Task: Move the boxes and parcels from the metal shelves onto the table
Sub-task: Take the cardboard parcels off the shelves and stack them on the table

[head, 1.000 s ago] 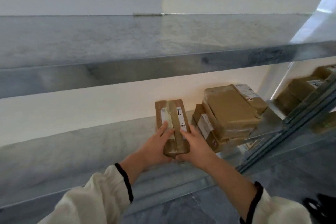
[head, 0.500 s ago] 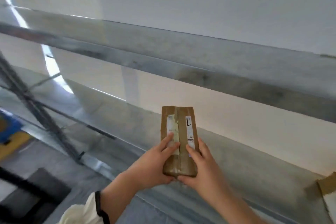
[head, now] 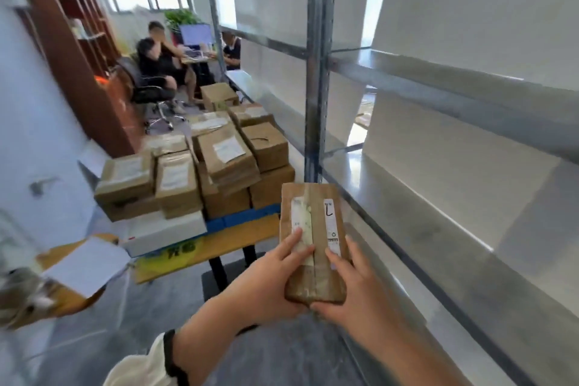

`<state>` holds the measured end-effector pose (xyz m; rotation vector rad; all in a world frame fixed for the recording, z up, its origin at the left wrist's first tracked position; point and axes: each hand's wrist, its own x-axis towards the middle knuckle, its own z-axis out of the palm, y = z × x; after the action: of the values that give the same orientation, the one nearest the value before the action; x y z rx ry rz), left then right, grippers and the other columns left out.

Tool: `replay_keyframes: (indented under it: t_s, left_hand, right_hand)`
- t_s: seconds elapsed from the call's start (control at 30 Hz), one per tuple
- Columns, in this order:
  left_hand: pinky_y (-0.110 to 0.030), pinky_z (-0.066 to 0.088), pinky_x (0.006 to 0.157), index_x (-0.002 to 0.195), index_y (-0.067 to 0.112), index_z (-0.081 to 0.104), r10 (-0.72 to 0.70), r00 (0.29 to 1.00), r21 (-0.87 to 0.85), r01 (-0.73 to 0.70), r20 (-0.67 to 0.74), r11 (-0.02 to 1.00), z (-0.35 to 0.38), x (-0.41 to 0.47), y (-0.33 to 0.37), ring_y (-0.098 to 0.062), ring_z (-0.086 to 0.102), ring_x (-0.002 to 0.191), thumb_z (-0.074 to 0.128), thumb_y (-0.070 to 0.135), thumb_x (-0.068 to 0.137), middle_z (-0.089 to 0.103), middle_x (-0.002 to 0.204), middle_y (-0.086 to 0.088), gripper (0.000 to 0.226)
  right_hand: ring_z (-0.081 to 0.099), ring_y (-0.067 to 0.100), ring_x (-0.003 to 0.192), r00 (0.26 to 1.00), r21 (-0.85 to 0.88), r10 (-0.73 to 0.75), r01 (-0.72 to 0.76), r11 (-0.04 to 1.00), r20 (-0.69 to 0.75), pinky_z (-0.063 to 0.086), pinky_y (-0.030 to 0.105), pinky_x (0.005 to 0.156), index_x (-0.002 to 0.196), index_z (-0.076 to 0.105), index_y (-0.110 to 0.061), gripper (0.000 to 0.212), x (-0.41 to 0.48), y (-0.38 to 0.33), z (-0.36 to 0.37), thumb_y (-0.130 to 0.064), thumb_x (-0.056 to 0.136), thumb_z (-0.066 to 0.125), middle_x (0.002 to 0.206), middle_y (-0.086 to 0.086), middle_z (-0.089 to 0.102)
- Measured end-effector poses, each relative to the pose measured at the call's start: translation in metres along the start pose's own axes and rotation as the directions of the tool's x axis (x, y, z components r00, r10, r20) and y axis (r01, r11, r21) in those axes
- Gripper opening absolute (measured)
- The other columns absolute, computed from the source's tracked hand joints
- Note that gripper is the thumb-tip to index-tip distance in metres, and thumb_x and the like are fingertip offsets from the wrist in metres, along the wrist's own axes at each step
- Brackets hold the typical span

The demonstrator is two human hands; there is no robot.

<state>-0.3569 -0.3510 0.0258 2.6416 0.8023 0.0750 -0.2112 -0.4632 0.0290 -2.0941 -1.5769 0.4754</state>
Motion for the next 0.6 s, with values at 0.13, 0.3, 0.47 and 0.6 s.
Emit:
replay_keyframes:
  t_s: [0.13,0.3,0.47,0.6]
  left_hand:
    - [-0.029,0.027,0.115,0.150,0.038,0.005,-0.156,0.986,0.001,0.156,-0.060,0.988,-0.037,-0.011,-0.073,-0.016,0.021,0.143,0.073,0.047,0.076,-0.022,0.154,0.019,0.101]
    - [-0.030,0.024,0.116,0.151,0.035,0.008,-0.279,0.953,-0.019,0.279,-0.117,0.960,-0.070,-0.014,-0.148,-0.017,0.019,0.144,0.074,0.051,0.074,-0.018,0.156,0.016,0.103]
    - [-0.030,0.024,0.116,0.151,0.034,0.011,-0.375,0.913,-0.046,0.373,-0.160,0.927,-0.102,0.002,-0.220,-0.017,0.017,0.145,0.075,0.053,0.072,-0.012,0.158,0.013,0.103]
    - [-0.028,0.026,0.113,0.150,0.037,0.010,-0.436,0.881,-0.079,0.428,-0.183,0.900,-0.133,0.023,-0.268,-0.016,0.017,0.145,0.075,0.051,0.073,-0.010,0.158,0.016,0.102]
  right_hand:
    - [0.012,0.015,0.144,0.987,-0.010,-0.137,0.139,0.990,0.080,0.020,0.029,0.116,0.150,0.017,-0.028,0.092,0.070,-0.055,0.026,-0.045,0.077,0.072,0.157,-0.008,-0.010]
    - [0.012,0.016,0.145,0.947,0.016,-0.272,0.273,0.962,0.168,0.019,0.027,0.115,0.149,0.021,-0.026,0.091,0.150,-0.106,0.053,-0.044,0.077,0.073,0.159,-0.003,-0.006]
    - [0.013,0.016,0.145,0.899,0.062,-0.366,0.362,0.930,0.239,0.017,0.025,0.114,0.149,0.024,-0.026,0.090,0.235,-0.145,0.077,-0.045,0.076,0.073,0.159,-0.003,-0.002]
    - [0.015,0.017,0.144,0.864,0.100,-0.412,0.401,0.911,0.288,0.018,0.026,0.114,0.146,0.028,-0.028,0.089,0.304,-0.175,0.083,-0.044,0.073,0.076,0.159,-0.001,0.003]
